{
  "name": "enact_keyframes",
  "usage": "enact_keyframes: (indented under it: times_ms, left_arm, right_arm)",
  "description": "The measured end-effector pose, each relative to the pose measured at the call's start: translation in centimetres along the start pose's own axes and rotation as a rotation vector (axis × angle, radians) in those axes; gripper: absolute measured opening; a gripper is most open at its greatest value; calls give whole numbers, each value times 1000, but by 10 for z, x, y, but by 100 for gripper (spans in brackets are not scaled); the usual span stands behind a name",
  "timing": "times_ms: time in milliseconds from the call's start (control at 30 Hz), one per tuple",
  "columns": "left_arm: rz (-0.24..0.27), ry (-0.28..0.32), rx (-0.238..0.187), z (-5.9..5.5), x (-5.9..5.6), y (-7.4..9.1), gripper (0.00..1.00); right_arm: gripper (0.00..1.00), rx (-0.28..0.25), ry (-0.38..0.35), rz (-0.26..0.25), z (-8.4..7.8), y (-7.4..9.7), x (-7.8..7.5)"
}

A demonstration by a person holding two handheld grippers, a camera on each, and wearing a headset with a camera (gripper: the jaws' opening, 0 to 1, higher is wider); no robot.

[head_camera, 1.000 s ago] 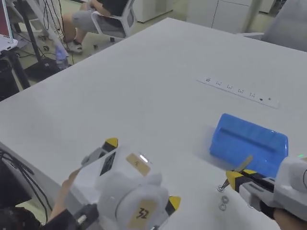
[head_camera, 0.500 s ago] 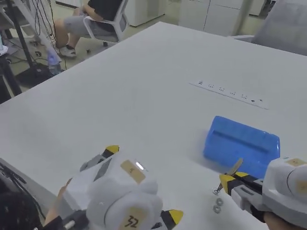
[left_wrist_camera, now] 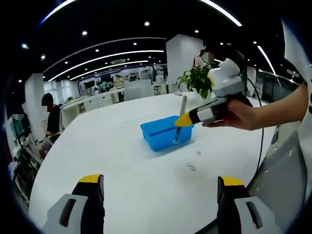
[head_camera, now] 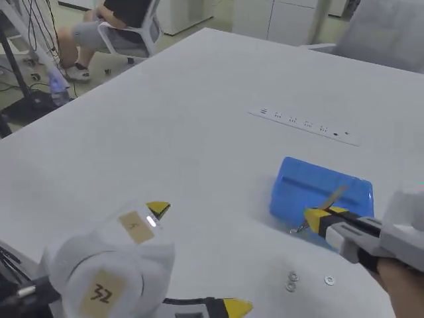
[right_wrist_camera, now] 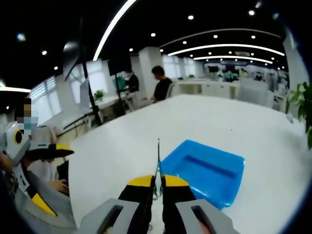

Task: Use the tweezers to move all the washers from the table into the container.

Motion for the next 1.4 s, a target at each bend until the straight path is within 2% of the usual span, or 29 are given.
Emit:
enact_keyframes:
  times_ms: [133, 267, 333, 400, 500, 600, 667, 733, 967, 1200, 1400]
  left_arm:
    - [-28, 32, -21, 0, -8, -2, 99]
    - [-21, 2, -25, -4, -9, -6, 99]
    - [-21, -12, -13, -5, -10, -6, 99]
    - [-9, -36, -24, -4, -9, -5, 99]
    - [11, -43, -34, -3, -7, -4, 99]
    - [8, -45, -42, -2, -6, -4, 99]
    - [-3, -49, -3, -6, -7, -6, 99]
    - [-3, -50, -1, -7, -7, -6, 99]
    - [16, -40, -15, -6, -4, -5, 99]
    - [31, -46, -17, -5, -2, -4, 99]
    - [34, -54, -10, -6, -2, -5, 99]
  right_arm:
    - [2, -61, 11, -39, 22, -5, -12]
    - [3, -69, 18, -68, 25, -21, -24]
    - [3, -61, 13, -74, 21, -31, -30]
    - [3, -53, 12, -87, 17, -39, -36]
    - [3, -24, 11, -100, 6, -53, -39]
    - [3, -9, 31, -128, -4, -64, -42]
    - [3, 3, 40, -134, -8, -67, -45]
    - [3, 21, 36, -137, -12, -71, -46]
    - [3, 43, 77, -147, -21, -76, -47]
    - [3, 47, 82, -154, -18, -72, -48]
    - [3, -18, 73, -153, 3, -54, -45]
Point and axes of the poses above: the centre of the closed fingertips' face, and the gripper's own axes: y roughly backward along the fingers, x roughly to its left, z roughly out of its top, the point moved 6 cm from there along y, roughly backward along the fingers, and after that the axes turned 2 degrees about x, right-handed, at the moved point
